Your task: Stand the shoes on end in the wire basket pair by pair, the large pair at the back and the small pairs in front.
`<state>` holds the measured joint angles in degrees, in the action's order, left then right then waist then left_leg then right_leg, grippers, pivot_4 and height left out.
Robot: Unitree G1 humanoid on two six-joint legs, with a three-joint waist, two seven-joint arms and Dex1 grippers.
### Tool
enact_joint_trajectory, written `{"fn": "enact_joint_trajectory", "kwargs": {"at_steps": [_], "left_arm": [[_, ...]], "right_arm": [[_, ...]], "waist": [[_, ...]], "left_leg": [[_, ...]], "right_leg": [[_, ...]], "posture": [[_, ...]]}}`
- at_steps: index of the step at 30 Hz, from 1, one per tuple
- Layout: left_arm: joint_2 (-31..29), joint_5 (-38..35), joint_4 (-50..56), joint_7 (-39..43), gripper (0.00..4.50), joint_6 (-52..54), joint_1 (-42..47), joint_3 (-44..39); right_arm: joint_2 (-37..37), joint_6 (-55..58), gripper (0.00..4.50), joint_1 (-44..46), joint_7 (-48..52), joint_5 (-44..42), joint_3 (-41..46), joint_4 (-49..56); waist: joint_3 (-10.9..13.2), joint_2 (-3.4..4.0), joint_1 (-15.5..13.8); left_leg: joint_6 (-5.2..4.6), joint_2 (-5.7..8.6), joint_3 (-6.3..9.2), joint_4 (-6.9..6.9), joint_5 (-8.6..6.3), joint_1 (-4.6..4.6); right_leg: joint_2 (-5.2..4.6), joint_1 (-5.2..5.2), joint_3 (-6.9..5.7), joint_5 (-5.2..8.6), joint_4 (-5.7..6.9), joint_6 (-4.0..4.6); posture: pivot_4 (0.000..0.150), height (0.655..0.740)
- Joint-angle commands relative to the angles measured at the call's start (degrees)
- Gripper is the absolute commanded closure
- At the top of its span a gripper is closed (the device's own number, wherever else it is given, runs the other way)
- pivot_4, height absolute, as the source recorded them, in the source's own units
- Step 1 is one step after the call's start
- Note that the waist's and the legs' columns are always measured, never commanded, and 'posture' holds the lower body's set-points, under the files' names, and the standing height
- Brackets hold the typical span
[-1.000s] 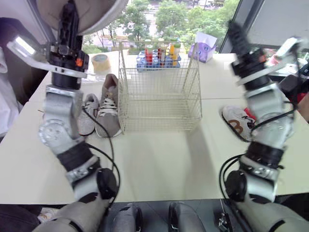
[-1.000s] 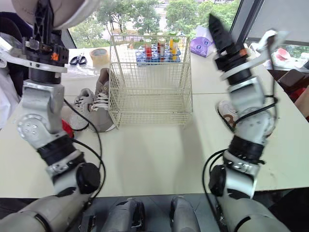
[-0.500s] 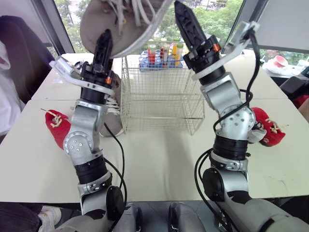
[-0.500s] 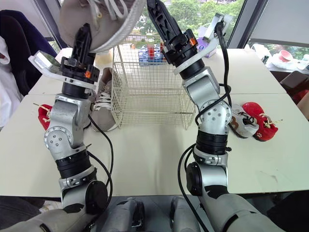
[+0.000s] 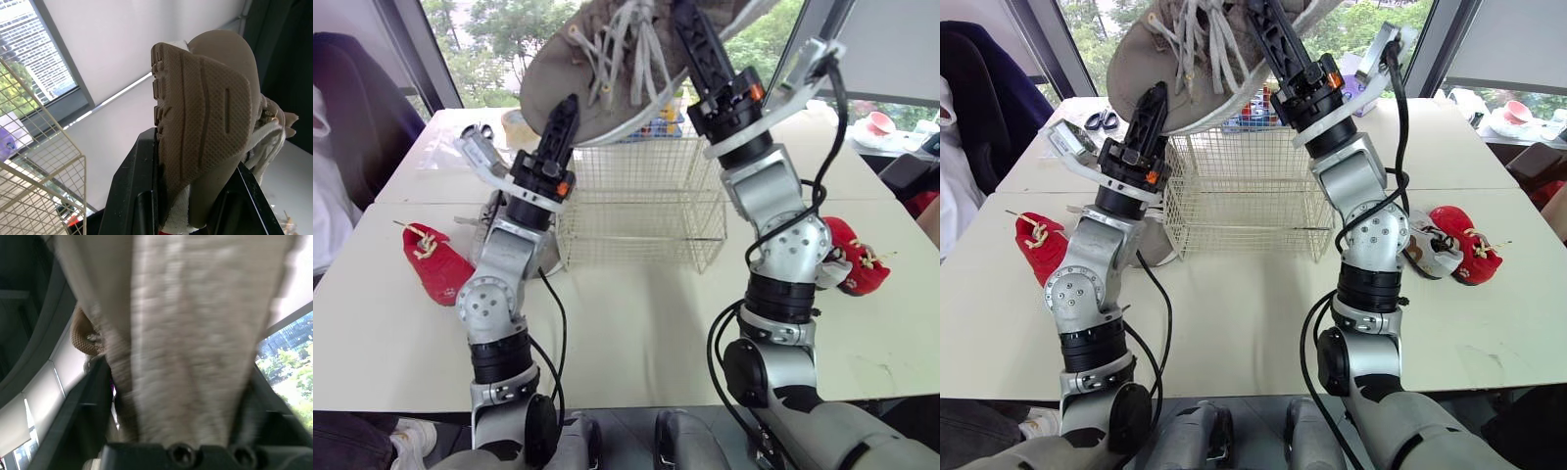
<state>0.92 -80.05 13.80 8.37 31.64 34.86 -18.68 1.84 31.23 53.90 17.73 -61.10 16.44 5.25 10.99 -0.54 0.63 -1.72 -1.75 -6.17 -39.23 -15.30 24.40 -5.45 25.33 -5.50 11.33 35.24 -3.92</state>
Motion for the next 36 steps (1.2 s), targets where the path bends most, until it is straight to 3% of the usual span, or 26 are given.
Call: {"fn": "enact_joint_trajectory", "kwargs": {"at_steps": [1,2,4,10,18,25,29,36], "left_arm": [[-1.2,1.1,1.9,-0.7,3.98,-0.5,-0.4,1.2],[-1.9,1.7,2.0,-0.7,3.98,-0.4,-0.5,1.4],[-3.7,3.2,2.0,-0.9,2.95,0.2,-0.8,1.9],[-17.4,14.0,4.2,6.2,0.1,4.1,-3.2,6.9],[-30.7,24.4,11.4,4.9,0.03,5.2,-5.6,5.4],[-37.1,15.7,23.3,2.1,0.03,11.1,-14.5,-0.2],[-38.2,13.7,24.6,1.9,0.03,11.1,-18.0,-1.6],[-37.9,14.9,23.9,2.0,0.03,10.3,-19.5,-1.2]], "right_arm": [[0.7,-0.2,2.89,0.9,1.1,-1.8,-0.6,3.2],[0.9,-0.3,2.92,0.8,1.1,-1.6,-0.5,3.3],[1.4,-0.8,2.92,0.7,1.1,-0.8,-0.5,3.2],[4.1,-6.1,2.92,2.3,4.7,6.1,-1.2,1.3],[18.9,-9.7,2.92,16.4,15.4,9.4,3.5,-15.8],[31.3,-21.6,2.92,28.5,38.4,26.9,-5.2,-41.5],[32.7,-30.0,2.92,33.8,49.4,34.6,-9.1,-56.1],[31.9,-37.4,2.92,37.6,56.1,43.1,-10.7,-72.4]], "waist": [[0.0,0.0,0.0],[0.0,0.0,0.0],[0.0,0.0,0.0],[0.0,0.04,0.0],[0.1,0.09,0.0],[0.1,0.1,0.5],[0.1,0.14,0.4],[0.1,0.14,0.1]], "left_leg": [[0.0,0.0,0.0,0.0,0.0,0.0],[0.0,0.0,0.0,0.0,0.0,0.0],[-0.01,0.0,0.0,0.0,0.0,0.0],[0.03,-0.01,-0.02,0.08,0.01,0.01],[0.02,-0.03,-0.05,0.13,-0.01,0.04],[-0.02,-0.05,-0.14,0.18,-0.04,0.01],[0.0,-0.07,-0.12,0.2,-0.03,-0.01],[0.31,-0.01,-0.15,0.15,0.15,0.05]], "right_leg": [[0.0,0.0,0.0,0.0,0.0,0.0],[0.0,0.0,0.0,0.0,0.0,0.0],[0.0,0.0,0.0,0.0,0.0,0.0],[0.03,0.08,0.0,0.0,0.01,0.0],[0.0,0.13,0.01,0.01,-0.03,0.02],[-0.03,0.16,0.06,0.01,-0.07,0.02],[-0.01,0.17,0.06,0.02,-0.04,0.03],[-0.07,0.14,0.05,0.01,-0.1,0.03]], "posture": [[0.15,0.74],[0.15,0.74],[0.15,0.74],[0.15,0.74],[0.15,0.74],[0.15,0.74],[0.15,0.74],[0.15,0.74]]}}
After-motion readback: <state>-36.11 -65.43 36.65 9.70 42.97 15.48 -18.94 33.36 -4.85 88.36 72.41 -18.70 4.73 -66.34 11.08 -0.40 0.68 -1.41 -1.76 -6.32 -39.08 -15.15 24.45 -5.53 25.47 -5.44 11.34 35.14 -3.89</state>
